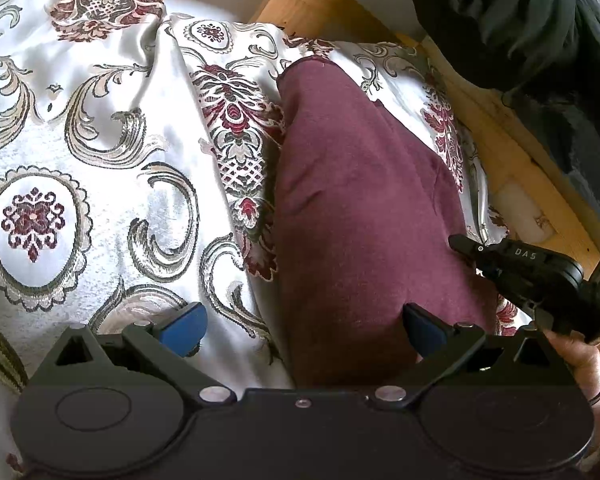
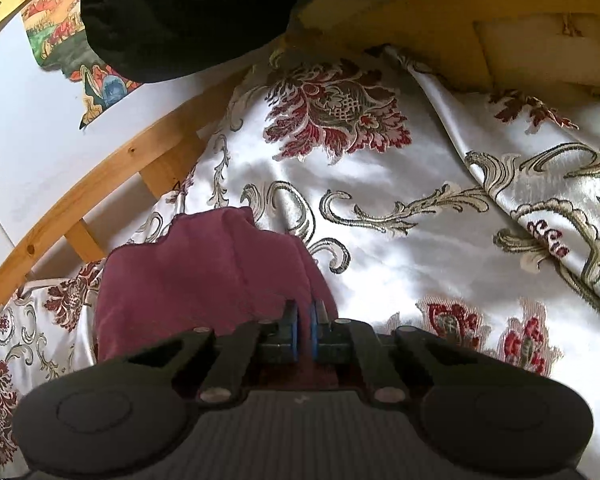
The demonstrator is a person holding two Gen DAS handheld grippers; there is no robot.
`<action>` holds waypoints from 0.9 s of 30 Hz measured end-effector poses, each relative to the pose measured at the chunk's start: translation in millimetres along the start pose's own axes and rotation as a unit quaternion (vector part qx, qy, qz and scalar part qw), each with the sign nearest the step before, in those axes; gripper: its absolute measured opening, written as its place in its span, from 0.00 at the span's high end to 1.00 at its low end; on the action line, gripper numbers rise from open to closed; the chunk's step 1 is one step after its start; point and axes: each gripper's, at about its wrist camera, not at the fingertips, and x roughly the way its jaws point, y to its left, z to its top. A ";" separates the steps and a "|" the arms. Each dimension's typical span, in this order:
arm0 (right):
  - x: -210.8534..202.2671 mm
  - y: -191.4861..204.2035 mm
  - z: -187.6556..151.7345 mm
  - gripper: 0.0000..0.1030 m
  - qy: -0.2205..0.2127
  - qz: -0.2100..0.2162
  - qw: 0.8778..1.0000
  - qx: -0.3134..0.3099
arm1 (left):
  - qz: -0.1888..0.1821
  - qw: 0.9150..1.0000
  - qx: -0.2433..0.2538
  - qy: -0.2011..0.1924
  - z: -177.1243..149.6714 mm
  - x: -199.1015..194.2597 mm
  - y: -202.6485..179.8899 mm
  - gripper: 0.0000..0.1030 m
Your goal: Fold small clothes
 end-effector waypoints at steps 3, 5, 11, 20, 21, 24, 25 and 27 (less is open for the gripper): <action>-0.1 0.7 -1.2 0.93 0.000 -0.001 1.000 -0.001 | -0.001 1.000 0.000 0.000 0.0 0.1 0.3 0.00; -1.1 2.3 -1.1 0.92 0.000 -0.003 1.000 -0.009 | 0.000 1.000 0.000 0.000 0.0 0.1 0.1 0.00; -1.2 12.9 10.5 0.46 -0.013 -0.002 0.999 -0.037 | -0.001 1.000 -0.001 0.000 -0.4 0.3 -0.1 0.00; 37.0 32.3 37.1 0.19 0.007 0.015 0.997 -0.071 | -0.002 1.000 0.001 -0.001 -1.0 1.1 0.2 0.00; 42.9 34.0 37.9 0.30 0.017 0.012 0.997 -0.078 | -0.003 1.000 0.002 -0.001 -1.1 1.1 0.7 0.00; 51.1 32.8 33.1 0.67 0.022 -0.006 0.996 -0.090 | -0.006 1.000 0.004 -0.001 -1.3 1.1 1.7 0.00; 50.3 28.5 30.7 0.70 0.019 -0.001 0.997 -0.081 | -0.006 1.000 0.009 -0.001 -1.7 1.4 1.3 0.00; 47.6 22.4 25.0 0.75 0.013 0.000 0.997 -0.074 | -0.007 1.000 0.015 -0.001 -2.2 1.6 0.4 0.00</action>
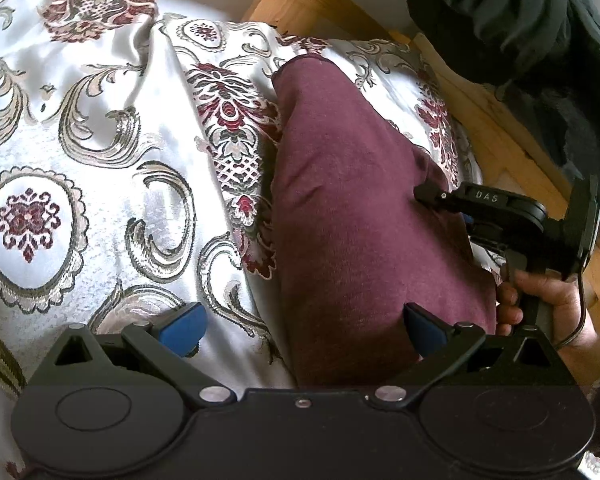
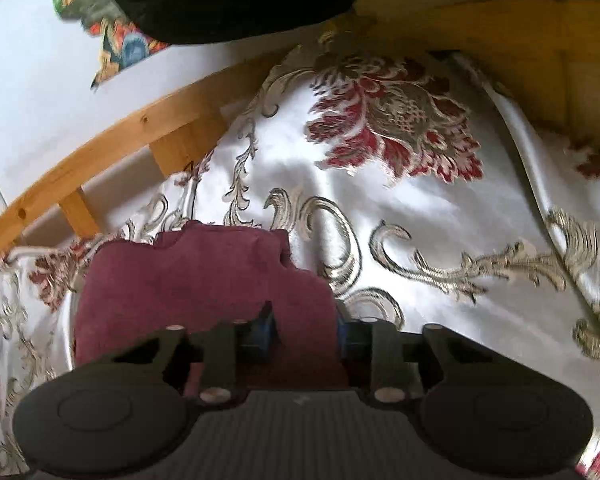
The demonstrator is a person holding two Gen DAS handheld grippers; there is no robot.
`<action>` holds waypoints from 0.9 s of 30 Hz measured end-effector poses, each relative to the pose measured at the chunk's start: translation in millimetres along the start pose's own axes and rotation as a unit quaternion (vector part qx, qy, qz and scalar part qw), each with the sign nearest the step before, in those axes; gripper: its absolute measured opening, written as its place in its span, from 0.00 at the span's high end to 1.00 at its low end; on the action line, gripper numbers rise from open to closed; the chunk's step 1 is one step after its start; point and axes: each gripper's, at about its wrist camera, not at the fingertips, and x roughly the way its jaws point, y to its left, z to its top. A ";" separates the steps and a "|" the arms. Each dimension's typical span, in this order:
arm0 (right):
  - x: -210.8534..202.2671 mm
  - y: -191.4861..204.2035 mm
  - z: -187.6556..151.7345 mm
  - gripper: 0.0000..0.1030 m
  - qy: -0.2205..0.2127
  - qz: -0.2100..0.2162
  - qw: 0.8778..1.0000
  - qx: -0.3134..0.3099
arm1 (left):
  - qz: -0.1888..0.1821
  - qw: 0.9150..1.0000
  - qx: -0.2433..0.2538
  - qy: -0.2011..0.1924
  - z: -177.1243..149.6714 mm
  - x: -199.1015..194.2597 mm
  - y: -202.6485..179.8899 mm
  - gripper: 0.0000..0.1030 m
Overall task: Fold small clothes
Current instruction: 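Open the right tool and release the folded side onto the sweater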
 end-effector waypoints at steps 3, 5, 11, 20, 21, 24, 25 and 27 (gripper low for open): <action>-1.9 -4.5 -7.6 0.70 -0.002 -0.005 1.000 -0.007 | -0.007 1.000 0.003 -0.005 -1.2 -0.5 0.8 0.00; -2.6 -7.3 -11.6 0.67 -0.004 -0.001 1.000 -0.005 | -0.010 1.000 0.006 -0.006 -1.6 -0.8 1.1 0.01; -3.5 -11.3 -12.5 0.51 0.000 0.021 1.000 0.015 | -0.013 1.000 0.005 -0.007 -1.6 -1.0 1.5 0.01; -5.3 36.2 16.3 0.30 -0.032 0.005 0.994 -0.102 | -0.014 1.000 0.005 -0.005 -1.4 -0.9 2.6 0.00; -0.1 44.4 24.7 0.30 -0.026 0.010 0.993 -0.117 | -0.014 1.000 0.005 -0.005 -1.5 -1.0 2.6 0.00; 25.5 68.5 48.1 0.42 0.006 0.003 0.987 -0.160 | -0.014 1.000 0.006 -0.004 -1.3 -0.9 2.3 0.00; 36.2 74.6 54.8 0.45 0.019 0.002 0.985 -0.170 | -0.014 1.000 0.005 -0.004 -1.1 -0.9 2.5 0.00; 53.8 81.8 62.0 0.66 0.040 0.005 0.982 -0.186 | -0.016 1.000 0.003 -0.005 -1.0 -1.1 2.9 0.00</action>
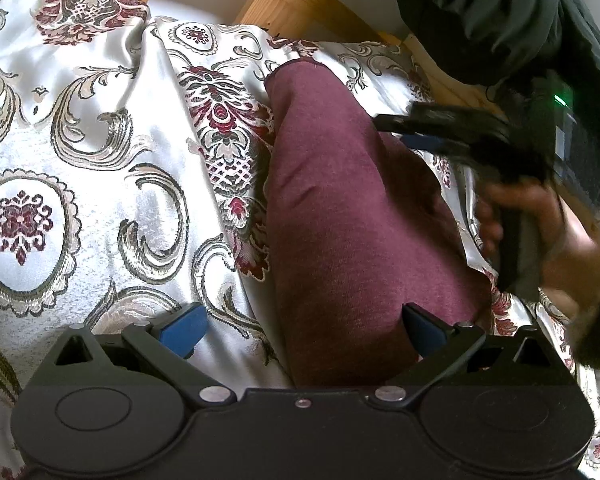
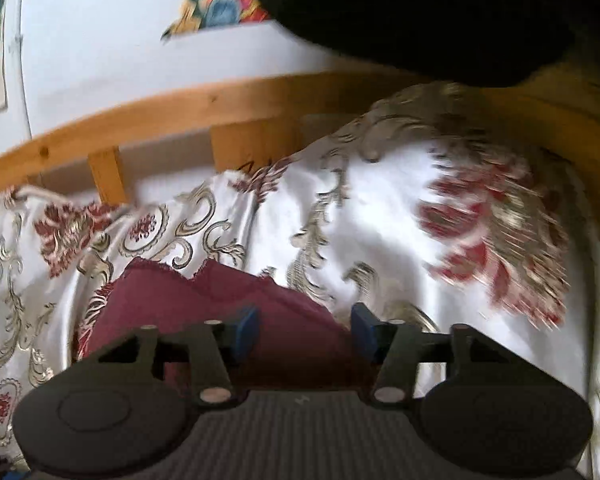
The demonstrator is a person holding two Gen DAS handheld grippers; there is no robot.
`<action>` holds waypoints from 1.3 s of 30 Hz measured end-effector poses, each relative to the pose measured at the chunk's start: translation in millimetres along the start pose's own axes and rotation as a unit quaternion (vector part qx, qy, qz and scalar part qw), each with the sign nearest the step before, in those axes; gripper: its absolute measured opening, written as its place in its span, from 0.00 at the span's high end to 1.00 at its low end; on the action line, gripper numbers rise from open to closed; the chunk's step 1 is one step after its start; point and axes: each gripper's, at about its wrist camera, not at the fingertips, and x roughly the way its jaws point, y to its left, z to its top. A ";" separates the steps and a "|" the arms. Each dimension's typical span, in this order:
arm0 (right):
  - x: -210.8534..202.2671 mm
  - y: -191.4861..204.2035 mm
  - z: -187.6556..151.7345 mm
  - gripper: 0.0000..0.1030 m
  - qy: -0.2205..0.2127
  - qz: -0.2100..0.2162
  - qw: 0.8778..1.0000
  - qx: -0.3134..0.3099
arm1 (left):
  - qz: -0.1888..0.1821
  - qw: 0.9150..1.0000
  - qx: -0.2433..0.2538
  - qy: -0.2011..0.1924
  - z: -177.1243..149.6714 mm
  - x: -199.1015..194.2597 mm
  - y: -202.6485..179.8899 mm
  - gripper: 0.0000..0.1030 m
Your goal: Fold small clothes
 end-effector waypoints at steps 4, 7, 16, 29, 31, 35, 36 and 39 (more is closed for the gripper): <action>7.6 12.8 5.6 0.93 -0.013 0.003 0.999 -0.040 | -0.005 1.000 -0.003 -0.003 0.0 -0.8 2.1 0.01; -1.9 25.4 7.7 0.94 -0.052 -0.006 0.997 -0.051 | -0.007 1.000 -0.002 -0.007 -0.4 -0.9 2.7 0.01; 20.3 39.6 19.0 0.93 -0.047 -0.017 0.996 -0.072 | -0.015 1.000 0.001 -0.014 -0.3 -0.5 -2.5 0.02; -58.0 -33.3 -40.6 0.07 -0.067 -0.017 0.996 0.060 | -0.014 1.000 0.004 -0.005 0.9 5.1 -0.7 0.00; -64.6 -41.8 -58.2 0.06 -0.052 -0.011 0.995 0.090 | -0.014 1.000 0.005 -0.005 0.9 5.7 -0.7 0.00; -65.7 -48.8 -84.2 0.03 -0.027 0.011 0.990 0.138 | -0.014 1.000 0.005 -0.006 0.3 5.3 -0.7 0.00; -63.1 -49.1 -89.2 0.03 -0.018 0.018 0.989 0.148 | -0.014 1.000 0.006 -0.006 0.1 5.3 -0.9 0.00; -57.5 -46.7 -97.2 0.02 -0.013 0.022 0.988 0.153 | -0.013 1.000 0.008 -0.006 -0.1 5.2 -1.0 0.00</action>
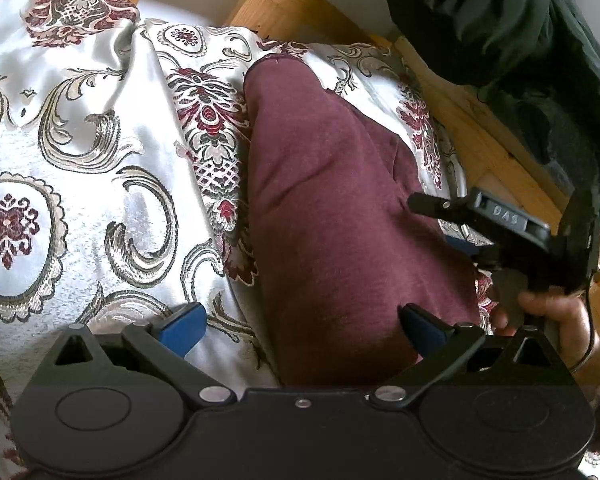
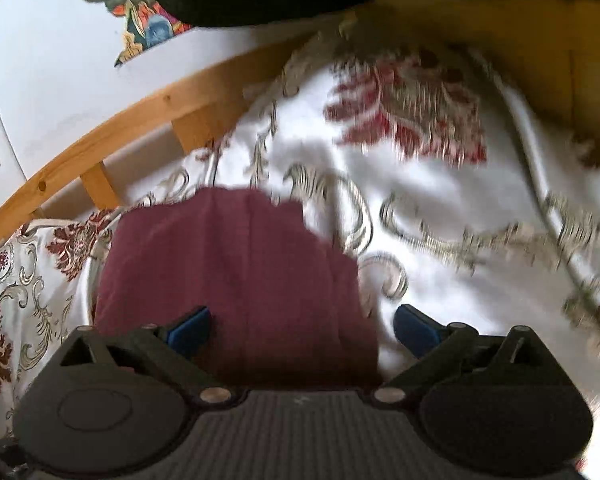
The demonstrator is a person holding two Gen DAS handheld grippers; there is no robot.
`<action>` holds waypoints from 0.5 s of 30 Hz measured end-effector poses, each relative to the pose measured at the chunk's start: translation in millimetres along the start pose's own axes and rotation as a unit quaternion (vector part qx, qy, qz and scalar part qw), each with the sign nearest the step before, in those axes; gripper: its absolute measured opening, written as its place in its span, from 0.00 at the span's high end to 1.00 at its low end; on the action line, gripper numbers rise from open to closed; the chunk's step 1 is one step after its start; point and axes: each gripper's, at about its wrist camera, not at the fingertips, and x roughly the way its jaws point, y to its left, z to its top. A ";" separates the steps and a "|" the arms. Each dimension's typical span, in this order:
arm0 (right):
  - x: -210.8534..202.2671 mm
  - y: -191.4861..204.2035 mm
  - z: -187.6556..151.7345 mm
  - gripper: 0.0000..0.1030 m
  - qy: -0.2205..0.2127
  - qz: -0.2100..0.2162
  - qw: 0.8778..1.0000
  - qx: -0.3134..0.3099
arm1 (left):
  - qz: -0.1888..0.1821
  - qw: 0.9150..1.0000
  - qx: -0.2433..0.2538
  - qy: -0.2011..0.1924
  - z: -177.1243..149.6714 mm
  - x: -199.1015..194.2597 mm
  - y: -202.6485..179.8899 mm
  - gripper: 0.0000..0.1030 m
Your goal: Fold small clothes
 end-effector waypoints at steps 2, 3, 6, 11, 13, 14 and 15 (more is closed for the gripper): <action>1.8 1.8 -1.4 0.05 0.001 -0.001 1.000 -0.007 | 0.000 1.000 0.000 0.000 0.1 -0.1 -0.1 0.00; 3.3 3.2 -2.1 0.10 0.005 -0.004 1.000 -0.013 | 0.000 1.000 0.000 0.000 0.1 -0.1 -0.2 0.00; 4.9 7.9 -6.7 0.25 0.017 -0.005 0.999 -0.028 | -0.004 1.000 -0.003 -0.003 -0.3 -0.8 0.8 0.00; 2.7 -0.3 -13.0 0.29 0.012 0.002 1.000 -0.005 | -0.009 1.000 -0.006 -0.004 0.1 -2.3 2.6 0.01; 3.4 -5.5 -15.7 0.29 0.012 0.009 1.000 0.006 | -0.017 1.000 -0.019 -0.005 2.4 -3.7 5.4 0.01; 4.0 -7.3 -16.5 0.30 0.010 0.010 1.000 0.007 | -0.020 0.999 -0.026 -0.008 3.7 -4.6 6.9 0.01; 4.4 -8.1 -17.5 0.30 0.009 0.010 1.000 0.006 | -0.024 0.999 -0.035 -0.016 4.7 -6.9 9.0 0.01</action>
